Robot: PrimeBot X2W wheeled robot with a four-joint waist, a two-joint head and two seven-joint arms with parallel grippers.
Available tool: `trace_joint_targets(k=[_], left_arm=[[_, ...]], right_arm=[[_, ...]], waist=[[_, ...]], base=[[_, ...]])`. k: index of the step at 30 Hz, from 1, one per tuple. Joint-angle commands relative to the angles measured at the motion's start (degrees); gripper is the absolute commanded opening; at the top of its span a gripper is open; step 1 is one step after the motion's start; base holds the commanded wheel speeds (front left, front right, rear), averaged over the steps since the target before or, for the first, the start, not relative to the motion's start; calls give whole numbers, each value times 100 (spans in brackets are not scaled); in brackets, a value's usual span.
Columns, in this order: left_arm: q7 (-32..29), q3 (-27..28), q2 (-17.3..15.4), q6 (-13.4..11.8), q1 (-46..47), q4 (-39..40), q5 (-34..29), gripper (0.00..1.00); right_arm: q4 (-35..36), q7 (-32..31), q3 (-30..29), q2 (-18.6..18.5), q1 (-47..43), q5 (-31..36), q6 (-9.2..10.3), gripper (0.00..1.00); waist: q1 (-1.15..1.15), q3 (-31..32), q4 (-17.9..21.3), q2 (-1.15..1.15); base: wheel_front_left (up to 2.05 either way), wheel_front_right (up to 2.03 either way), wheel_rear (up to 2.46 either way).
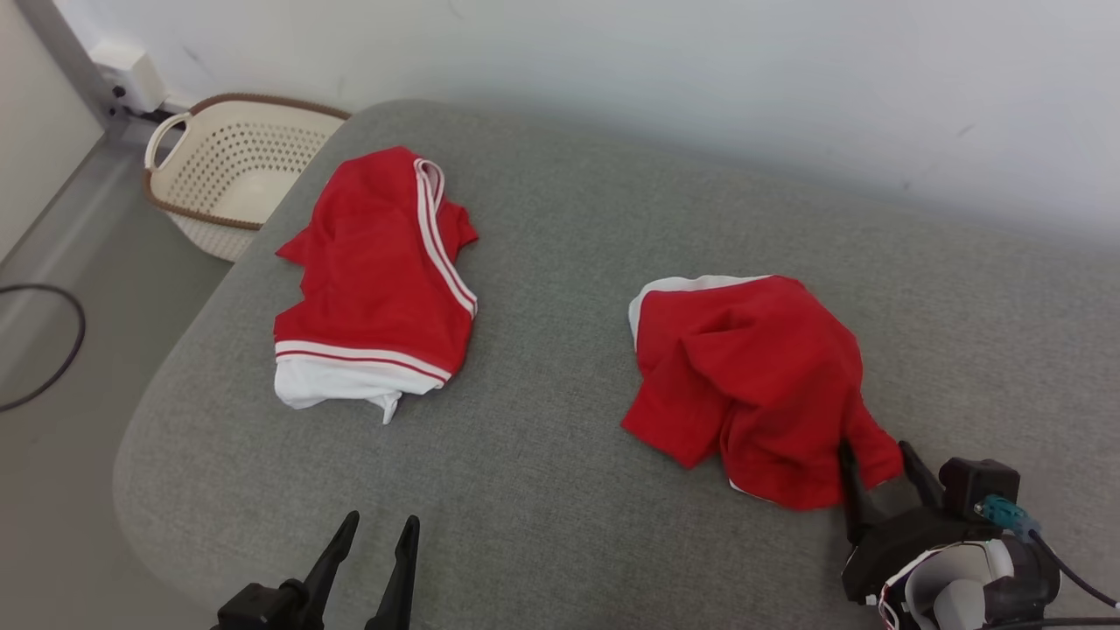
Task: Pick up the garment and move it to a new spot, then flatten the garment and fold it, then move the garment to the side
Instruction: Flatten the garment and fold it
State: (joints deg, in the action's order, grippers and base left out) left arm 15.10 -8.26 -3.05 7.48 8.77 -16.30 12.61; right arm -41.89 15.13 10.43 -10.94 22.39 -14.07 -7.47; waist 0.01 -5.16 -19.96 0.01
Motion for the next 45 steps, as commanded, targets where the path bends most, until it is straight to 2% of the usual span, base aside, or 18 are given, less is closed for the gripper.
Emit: trace_joint_targets(k=[1,2,3,4,9,15,24,25,26,27,28,35,40,45], left_arm=[[9,-27,2,0,44,9,88,100],[9,-33,3,0,62,19,95,100],[9,-38,4,1,74,25,90,100],[9,-36,6,1,74,32,89,100],[8,-42,7,0,1,28,109,100],[9,-76,7,0,-98,-20,157,100],[9,-222,11,1,-203,-120,249,100],[9,-244,13,1,-205,-120,246,100],[9,-246,12,0,-216,-128,247,100],[9,-246,12,0,-216,-128,247,100],[8,-248,13,0,-228,-137,249,100],[9,-229,14,0,-305,-176,282,100],[9,-245,14,1,-317,-182,311,100],[9,-295,14,1,-324,-214,344,100]], right_arm=[[-231,3,38,6,92,50,-4,98],[-333,3,45,10,155,49,-4,47],[-370,2,16,6,216,26,-4,15],[-393,3,-17,-2,240,21,-4,0],[-204,3,-283,-99,188,57,-4,0],[38,3,-1009,-272,-77,272,-4,0],[-156,3,-1683,-440,-511,752,-4,0],[-201,3,-1798,-426,-550,782,-4,24],[-232,3,-1860,-385,-569,818,-4,71],[-232,3,-1860,-385,-569,818,-4,71],[-218,3,-1921,-361,-567,845,-4,100],[162,3,-2243,-242,-659,938,-4,100],[510,3,-2039,-177,-648,874,-4,100],[507,3,-1849,-158,-695,924,-4,100]], waist=[[-1,-195,-199,-1],[-1,-204,-196,-1],[-1,-209,-185,-1],[-1,-208,-163,-1],[-1,-132,47,-1],[-1,101,429,-1],[-1,371,935,-1],[-1,390,971,-1],[-1,408,1008,-1],[-1,408,1008,-1],[-1,422,1038,-1],[-1,549,1223,-1],[-1,642,1287,-1],[-1,736,1272,-1]], base=[[0,0,0],[0,0,0],[0,0,0],[0,0,0],[0,0,0],[0,0,0],[0,0,0],[0,0,0],[0,0,0],[0,0,0],[0,0,0],[0,0,0],[0,0,0],[0,0,0]])
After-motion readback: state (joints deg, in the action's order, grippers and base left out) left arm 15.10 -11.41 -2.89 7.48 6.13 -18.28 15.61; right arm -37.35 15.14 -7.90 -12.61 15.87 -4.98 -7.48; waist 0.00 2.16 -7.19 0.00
